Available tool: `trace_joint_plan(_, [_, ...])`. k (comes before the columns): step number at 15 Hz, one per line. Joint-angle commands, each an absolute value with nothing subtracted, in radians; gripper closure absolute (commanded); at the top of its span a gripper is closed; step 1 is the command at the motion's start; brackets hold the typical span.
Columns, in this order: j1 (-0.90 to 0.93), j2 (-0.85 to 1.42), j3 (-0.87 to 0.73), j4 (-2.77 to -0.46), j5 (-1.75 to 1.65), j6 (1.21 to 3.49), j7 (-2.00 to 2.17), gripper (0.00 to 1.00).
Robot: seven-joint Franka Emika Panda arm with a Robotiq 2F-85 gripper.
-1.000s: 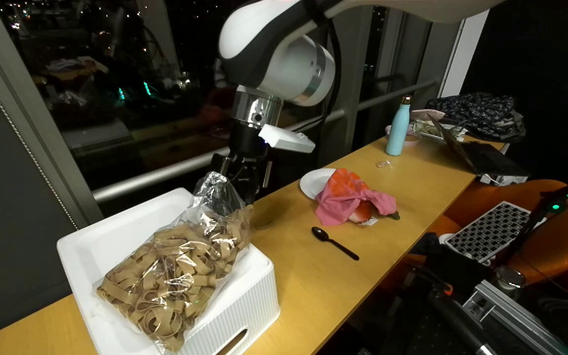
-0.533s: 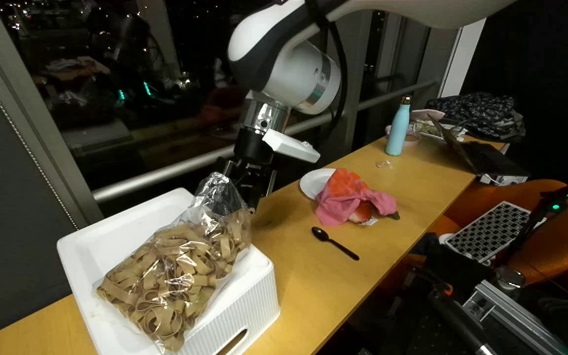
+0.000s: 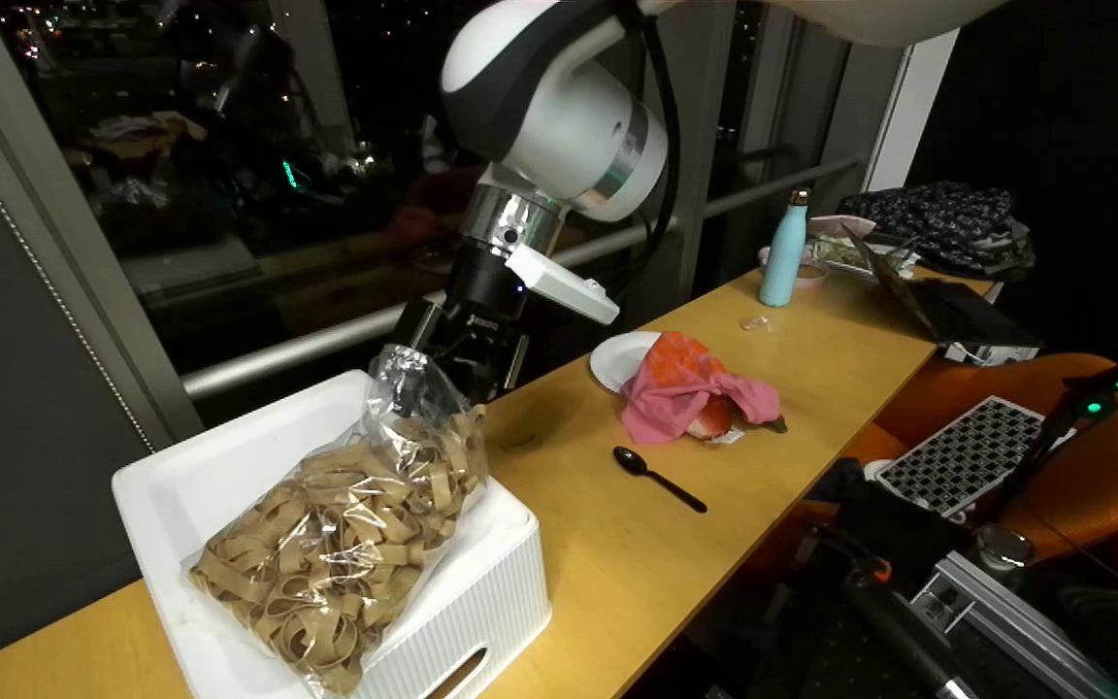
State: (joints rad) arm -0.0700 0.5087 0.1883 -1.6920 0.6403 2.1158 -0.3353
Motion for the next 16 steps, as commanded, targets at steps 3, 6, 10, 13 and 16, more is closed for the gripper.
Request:
trace_joint_plan(3, [-0.069, 0.468, 0.189, -1.714, 0.684, 2.052, -0.340, 0.00])
trace_joint_plan(6, [-0.056, 0.437, 0.169, -1.736, 0.652, 1.972, -0.277, 0.00])
trace_joint_plan(10, [-0.048, 0.432, 0.149, -1.728, 0.631, 1.901, -0.237, 0.11])
trace_joint_plan(13, [-0.041, 0.445, 0.142, -1.719, 0.626, 1.886, -0.229, 0.42])
trace_joint_plan(16, [-0.040, 0.450, 0.135, -1.719, 0.627, 1.884, -0.230, 0.65])
